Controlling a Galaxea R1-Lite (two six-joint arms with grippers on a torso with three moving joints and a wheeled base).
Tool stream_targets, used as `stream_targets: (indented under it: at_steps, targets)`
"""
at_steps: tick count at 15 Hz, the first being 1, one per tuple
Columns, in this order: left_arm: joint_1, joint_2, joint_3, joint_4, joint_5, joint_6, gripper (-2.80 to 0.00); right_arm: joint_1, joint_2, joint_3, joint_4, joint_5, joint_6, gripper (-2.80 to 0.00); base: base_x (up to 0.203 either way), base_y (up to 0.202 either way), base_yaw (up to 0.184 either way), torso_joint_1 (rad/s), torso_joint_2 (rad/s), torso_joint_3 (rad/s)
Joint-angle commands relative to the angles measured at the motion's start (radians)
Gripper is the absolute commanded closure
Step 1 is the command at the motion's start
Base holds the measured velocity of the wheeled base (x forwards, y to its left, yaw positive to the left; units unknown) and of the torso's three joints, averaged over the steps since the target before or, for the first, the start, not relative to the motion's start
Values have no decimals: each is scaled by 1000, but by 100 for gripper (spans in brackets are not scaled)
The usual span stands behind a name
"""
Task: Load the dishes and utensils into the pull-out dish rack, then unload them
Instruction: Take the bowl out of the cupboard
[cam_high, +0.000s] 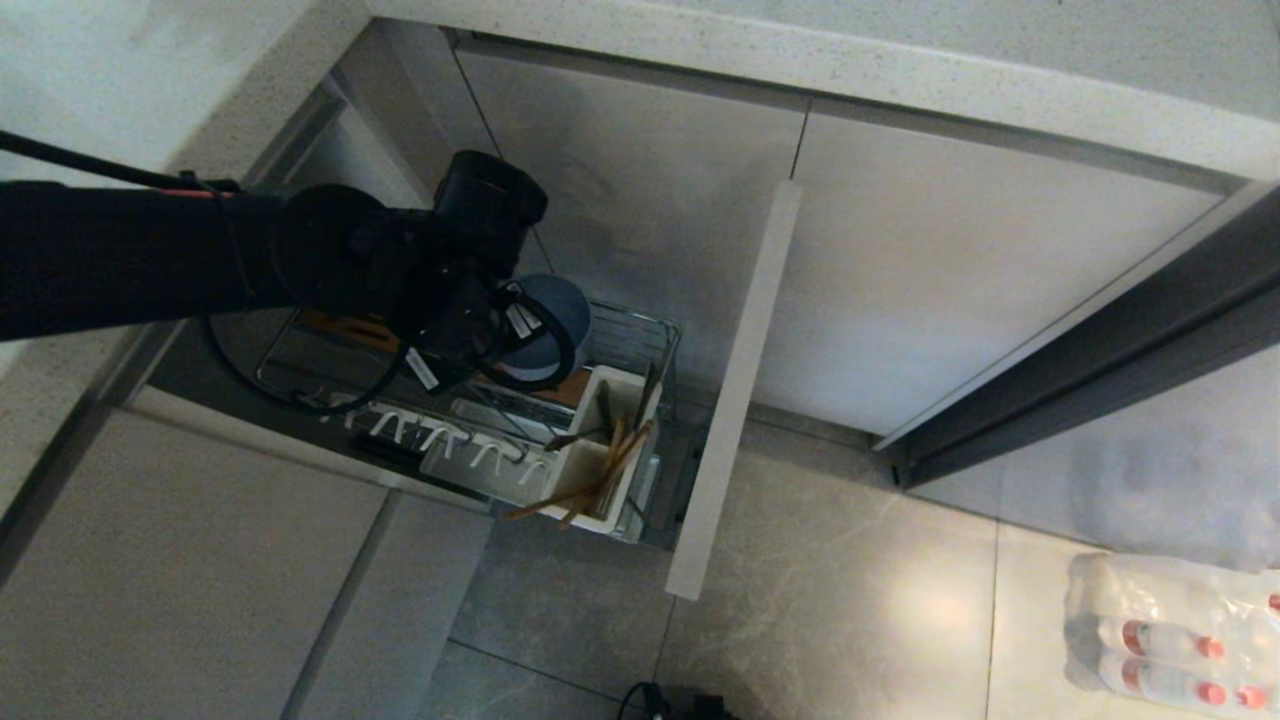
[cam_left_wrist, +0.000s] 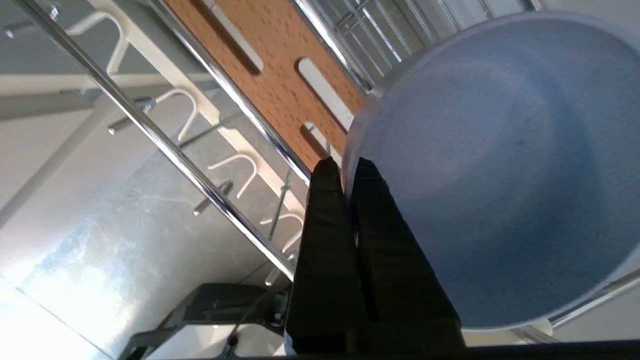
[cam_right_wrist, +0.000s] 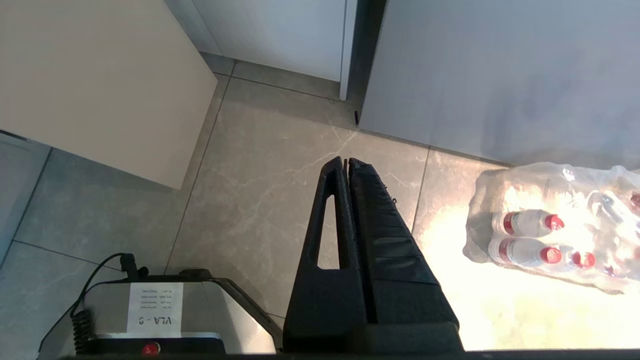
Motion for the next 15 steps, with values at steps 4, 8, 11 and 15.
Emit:
stream_targets:
  at_steps: [4, 8, 11, 15]
  targets:
    - [-4, -16, -3, 3, 6, -9, 0, 0, 2, 0, 0, 0, 0, 0, 0, 0, 0, 0, 0, 0]
    - [-29, -122, -3, 4, 10, -22, 0, 0, 0, 0, 0, 0, 0, 0, 0, 0, 0, 0, 0, 0]
    - [-74, -238, -4, 9, 12, -18, 0, 0, 0, 0, 0, 0, 0, 0, 0, 0, 0, 0, 0, 0]
    - [-166, -387, -10, 22, 7, -14, 0, 0, 2, 0, 0, 0, 0, 0, 0, 0, 0, 0, 0, 0]
